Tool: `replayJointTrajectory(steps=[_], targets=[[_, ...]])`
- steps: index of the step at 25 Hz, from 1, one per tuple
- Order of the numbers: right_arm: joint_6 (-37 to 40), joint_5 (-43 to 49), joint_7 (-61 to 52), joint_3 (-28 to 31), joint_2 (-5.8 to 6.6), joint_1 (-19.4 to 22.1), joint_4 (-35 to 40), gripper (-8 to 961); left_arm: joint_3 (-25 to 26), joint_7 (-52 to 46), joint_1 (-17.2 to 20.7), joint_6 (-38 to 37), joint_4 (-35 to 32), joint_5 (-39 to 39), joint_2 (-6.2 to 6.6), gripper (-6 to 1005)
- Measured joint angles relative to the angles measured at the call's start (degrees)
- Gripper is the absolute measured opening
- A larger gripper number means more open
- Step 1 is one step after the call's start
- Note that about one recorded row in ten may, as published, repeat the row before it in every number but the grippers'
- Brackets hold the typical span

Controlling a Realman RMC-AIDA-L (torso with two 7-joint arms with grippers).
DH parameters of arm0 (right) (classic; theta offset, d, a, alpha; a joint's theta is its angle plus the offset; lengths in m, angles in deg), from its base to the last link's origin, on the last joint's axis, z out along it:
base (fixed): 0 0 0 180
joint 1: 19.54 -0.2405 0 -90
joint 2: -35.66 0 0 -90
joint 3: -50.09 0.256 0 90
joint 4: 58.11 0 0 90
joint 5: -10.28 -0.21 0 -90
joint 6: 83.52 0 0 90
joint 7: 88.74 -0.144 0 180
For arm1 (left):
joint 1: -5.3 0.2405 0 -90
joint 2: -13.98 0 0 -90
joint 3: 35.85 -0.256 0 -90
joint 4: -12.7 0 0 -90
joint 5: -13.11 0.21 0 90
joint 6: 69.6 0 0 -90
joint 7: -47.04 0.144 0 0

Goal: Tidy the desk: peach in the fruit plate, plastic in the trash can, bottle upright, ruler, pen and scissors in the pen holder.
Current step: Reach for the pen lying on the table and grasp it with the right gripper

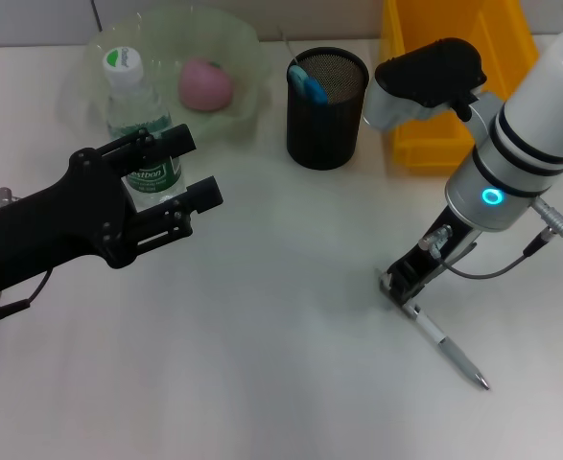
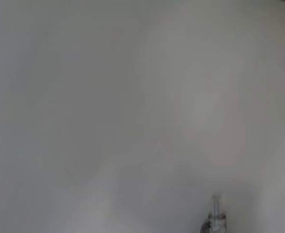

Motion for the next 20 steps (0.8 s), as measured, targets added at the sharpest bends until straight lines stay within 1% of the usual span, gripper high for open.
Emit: replayJointTrajectory(steps=[5, 9, 13, 20], targets=[[0.0, 0.0, 0.1, 0.0, 0.0, 0.1, 0.5, 121, 0.5, 0.0, 0.0, -0.1, 0.0, 0.0, 0.0, 701], [0.0, 0.0, 0.3, 0.2, 0.0, 1.2, 3.1, 121, 0.8, 0.0, 0.0, -0.3, 0.1, 0.0, 0.0, 701], [0.6, 0.0, 0.3, 0.5, 0.01, 1.3, 3.4, 121, 0.8, 0.0, 0.0, -0.3, 0.1, 0.0, 0.0, 701], [1.2, 0.0, -0.3, 0.4, 0.09, 0.9, 2.6, 187, 0.8, 0.0, -0.2, -0.4, 0.1, 0.0, 0.0, 700]])
